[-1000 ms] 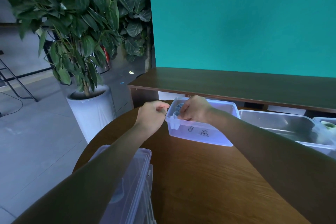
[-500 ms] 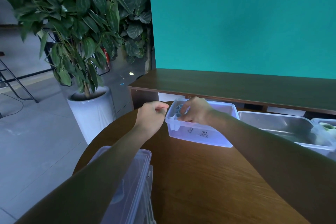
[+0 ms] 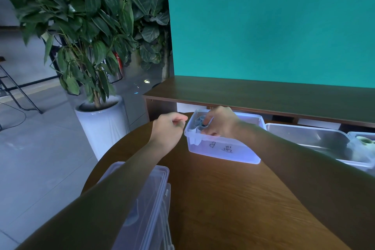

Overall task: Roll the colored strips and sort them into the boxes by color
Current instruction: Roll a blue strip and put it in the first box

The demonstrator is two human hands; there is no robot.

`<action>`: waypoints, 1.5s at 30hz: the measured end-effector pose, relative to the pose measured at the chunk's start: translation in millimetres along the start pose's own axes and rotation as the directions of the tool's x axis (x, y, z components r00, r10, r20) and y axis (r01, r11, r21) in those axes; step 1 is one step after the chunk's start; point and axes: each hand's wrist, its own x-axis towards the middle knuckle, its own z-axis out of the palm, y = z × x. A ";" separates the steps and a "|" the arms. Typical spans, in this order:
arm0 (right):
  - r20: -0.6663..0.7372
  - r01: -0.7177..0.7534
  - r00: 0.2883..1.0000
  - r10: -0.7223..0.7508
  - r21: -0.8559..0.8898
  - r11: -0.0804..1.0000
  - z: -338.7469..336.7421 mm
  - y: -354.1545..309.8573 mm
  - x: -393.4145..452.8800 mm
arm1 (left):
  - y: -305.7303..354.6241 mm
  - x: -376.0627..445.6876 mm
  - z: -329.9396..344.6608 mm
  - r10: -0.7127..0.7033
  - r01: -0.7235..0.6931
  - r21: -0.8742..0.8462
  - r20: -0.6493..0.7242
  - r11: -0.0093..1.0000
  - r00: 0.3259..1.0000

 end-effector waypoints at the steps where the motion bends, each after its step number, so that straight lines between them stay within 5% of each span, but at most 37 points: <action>1: 0.003 -0.002 1.000 0.002 0.005 1.000 -0.9 -0.2 -0.8 | 0.1 0.2 0.2 0.001 -0.001 -0.001 0.001 1.000 1.000; 45: -0.009 0.145 0.989 -0.147 -0.115 0.983 3.0 5.3 6.6 | -3.7 3.4 8.8 0.040 -0.040 -0.002 0.016 0.999 0.999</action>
